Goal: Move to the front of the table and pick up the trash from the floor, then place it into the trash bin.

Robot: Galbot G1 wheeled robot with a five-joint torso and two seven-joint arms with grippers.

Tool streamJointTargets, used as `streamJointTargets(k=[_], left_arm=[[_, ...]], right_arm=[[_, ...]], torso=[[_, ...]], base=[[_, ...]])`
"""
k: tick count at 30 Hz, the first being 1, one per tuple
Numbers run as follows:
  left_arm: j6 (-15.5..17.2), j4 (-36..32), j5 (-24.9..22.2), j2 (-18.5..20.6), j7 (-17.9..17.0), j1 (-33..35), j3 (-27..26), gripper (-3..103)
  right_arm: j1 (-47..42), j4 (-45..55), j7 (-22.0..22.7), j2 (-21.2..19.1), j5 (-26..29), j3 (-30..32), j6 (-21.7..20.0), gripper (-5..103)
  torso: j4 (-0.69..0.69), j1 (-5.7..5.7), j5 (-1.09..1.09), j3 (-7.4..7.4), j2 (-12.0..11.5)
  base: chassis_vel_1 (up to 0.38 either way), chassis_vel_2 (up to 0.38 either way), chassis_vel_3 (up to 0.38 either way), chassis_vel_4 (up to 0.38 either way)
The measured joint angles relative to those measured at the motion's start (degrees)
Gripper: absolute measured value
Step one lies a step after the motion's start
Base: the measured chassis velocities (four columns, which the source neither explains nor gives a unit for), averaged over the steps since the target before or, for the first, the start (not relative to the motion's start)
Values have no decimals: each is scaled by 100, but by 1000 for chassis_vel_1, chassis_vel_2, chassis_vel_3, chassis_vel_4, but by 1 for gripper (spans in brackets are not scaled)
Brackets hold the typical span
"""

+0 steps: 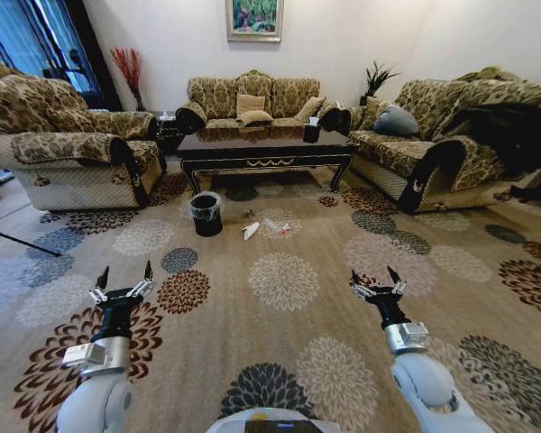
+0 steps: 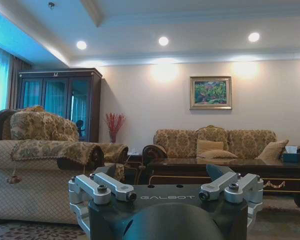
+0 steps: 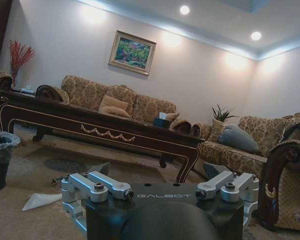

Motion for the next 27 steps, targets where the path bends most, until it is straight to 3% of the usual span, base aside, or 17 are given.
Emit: streamJointTargets(k=[20,27], left_arm=[[32,108,33,-15,15,-53,76,100],[104,-137,-101,-18,-4,-55,62,100]], right_arm=[[0,-102,7,36,-7,-36,55,100],[0,-134,7,51,-2,-28,97,100]], torso=[[0,-119,0,-344,-465],[0,-150,0,-475,-626]], base=[[0,0,0,0],[0,0,0,0]])
